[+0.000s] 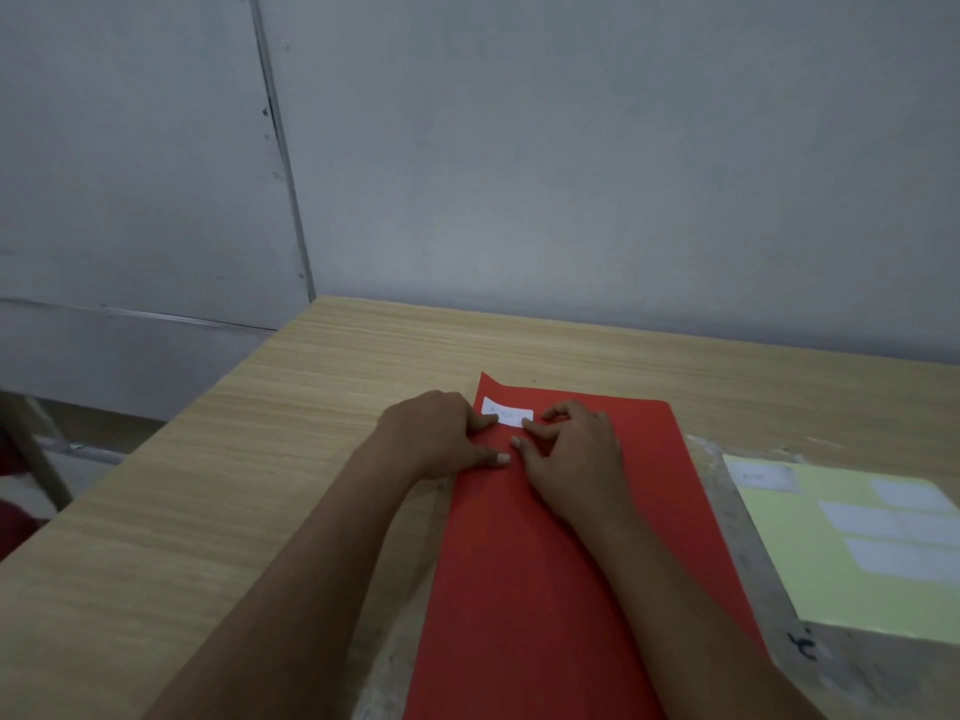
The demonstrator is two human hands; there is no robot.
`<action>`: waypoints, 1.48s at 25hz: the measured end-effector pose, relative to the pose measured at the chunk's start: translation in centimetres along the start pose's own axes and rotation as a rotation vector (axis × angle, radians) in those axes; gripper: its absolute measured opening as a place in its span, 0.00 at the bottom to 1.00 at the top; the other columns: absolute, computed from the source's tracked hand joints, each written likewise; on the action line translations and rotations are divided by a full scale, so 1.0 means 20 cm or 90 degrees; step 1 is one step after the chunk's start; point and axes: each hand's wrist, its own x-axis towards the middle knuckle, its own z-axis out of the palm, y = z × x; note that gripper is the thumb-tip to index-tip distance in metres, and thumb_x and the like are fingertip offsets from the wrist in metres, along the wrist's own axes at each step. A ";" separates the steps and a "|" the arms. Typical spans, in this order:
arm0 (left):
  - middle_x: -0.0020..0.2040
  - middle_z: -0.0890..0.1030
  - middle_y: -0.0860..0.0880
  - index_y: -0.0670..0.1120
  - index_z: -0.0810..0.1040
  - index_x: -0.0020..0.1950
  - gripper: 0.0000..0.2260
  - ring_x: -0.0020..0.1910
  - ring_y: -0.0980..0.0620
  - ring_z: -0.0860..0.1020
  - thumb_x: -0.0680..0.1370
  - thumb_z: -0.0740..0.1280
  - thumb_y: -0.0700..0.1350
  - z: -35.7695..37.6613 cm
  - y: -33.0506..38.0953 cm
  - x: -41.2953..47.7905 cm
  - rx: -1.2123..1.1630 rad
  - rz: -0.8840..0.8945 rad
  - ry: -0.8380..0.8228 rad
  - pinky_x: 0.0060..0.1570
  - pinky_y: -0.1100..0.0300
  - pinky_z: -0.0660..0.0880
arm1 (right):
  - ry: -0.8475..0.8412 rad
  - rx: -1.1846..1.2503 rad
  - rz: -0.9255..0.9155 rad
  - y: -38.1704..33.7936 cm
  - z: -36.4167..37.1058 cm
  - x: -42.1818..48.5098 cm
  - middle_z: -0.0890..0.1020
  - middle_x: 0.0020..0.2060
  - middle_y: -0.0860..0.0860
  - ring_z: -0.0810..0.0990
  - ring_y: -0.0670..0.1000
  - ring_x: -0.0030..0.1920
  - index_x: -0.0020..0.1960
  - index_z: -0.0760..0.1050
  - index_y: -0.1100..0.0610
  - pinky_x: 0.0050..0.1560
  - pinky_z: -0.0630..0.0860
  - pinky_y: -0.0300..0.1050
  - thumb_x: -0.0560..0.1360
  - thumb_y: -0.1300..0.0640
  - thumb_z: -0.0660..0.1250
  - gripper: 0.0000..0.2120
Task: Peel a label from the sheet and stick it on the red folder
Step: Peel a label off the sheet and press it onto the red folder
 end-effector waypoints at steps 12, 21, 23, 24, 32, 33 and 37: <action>0.64 0.78 0.51 0.63 0.65 0.73 0.29 0.64 0.49 0.74 0.73 0.63 0.68 -0.03 0.04 -0.04 -0.030 -0.035 -0.015 0.59 0.51 0.73 | -0.056 0.151 0.114 0.06 -0.32 -0.03 0.85 0.41 0.45 0.82 0.47 0.46 0.40 0.84 0.48 0.43 0.72 0.39 0.69 0.53 0.76 0.02; 0.50 0.84 0.49 0.43 0.80 0.45 0.19 0.51 0.47 0.81 0.72 0.70 0.60 0.01 0.11 -0.30 -0.203 -0.200 0.174 0.50 0.53 0.77 | -0.101 -0.214 0.246 0.12 -0.59 -0.33 0.75 0.58 0.55 0.73 0.59 0.62 0.60 0.75 0.53 0.53 0.74 0.51 0.69 0.38 0.72 0.27; 0.51 0.85 0.47 0.43 0.78 0.40 0.18 0.50 0.47 0.82 0.72 0.71 0.59 0.01 0.13 -0.34 -0.193 -0.210 0.173 0.49 0.54 0.77 | -0.122 -0.215 0.265 0.12 -0.61 -0.36 0.75 0.58 0.56 0.75 0.60 0.61 0.60 0.76 0.54 0.53 0.74 0.51 0.69 0.37 0.71 0.27; 0.51 0.85 0.46 0.43 0.77 0.37 0.18 0.48 0.47 0.82 0.72 0.71 0.58 0.02 0.14 -0.35 -0.188 -0.215 0.172 0.47 0.55 0.77 | -0.127 -0.214 0.268 0.12 -0.60 -0.38 0.76 0.57 0.56 0.75 0.60 0.60 0.59 0.77 0.55 0.53 0.74 0.50 0.69 0.37 0.71 0.27; 0.43 0.82 0.45 0.41 0.82 0.47 0.15 0.46 0.46 0.80 0.74 0.70 0.54 0.06 0.20 -0.41 -0.149 -0.213 0.173 0.41 0.58 0.72 | -0.079 -0.146 0.270 0.13 -0.58 -0.39 0.80 0.55 0.58 0.78 0.60 0.57 0.58 0.79 0.57 0.56 0.76 0.50 0.70 0.44 0.74 0.23; 0.43 0.82 0.45 0.41 0.82 0.46 0.15 0.46 0.45 0.80 0.74 0.70 0.54 0.06 0.20 -0.42 -0.147 -0.212 0.182 0.42 0.57 0.74 | -0.070 -0.129 0.270 0.15 -0.58 -0.39 0.81 0.54 0.58 0.79 0.59 0.56 0.57 0.80 0.57 0.57 0.76 0.51 0.70 0.45 0.74 0.22; 0.41 0.83 0.45 0.41 0.83 0.45 0.13 0.45 0.45 0.81 0.73 0.72 0.51 0.08 0.20 -0.43 -0.178 -0.210 0.248 0.41 0.58 0.73 | -0.032 -0.063 0.272 0.18 -0.55 -0.37 0.84 0.52 0.54 0.81 0.57 0.55 0.53 0.84 0.52 0.57 0.75 0.48 0.67 0.49 0.77 0.16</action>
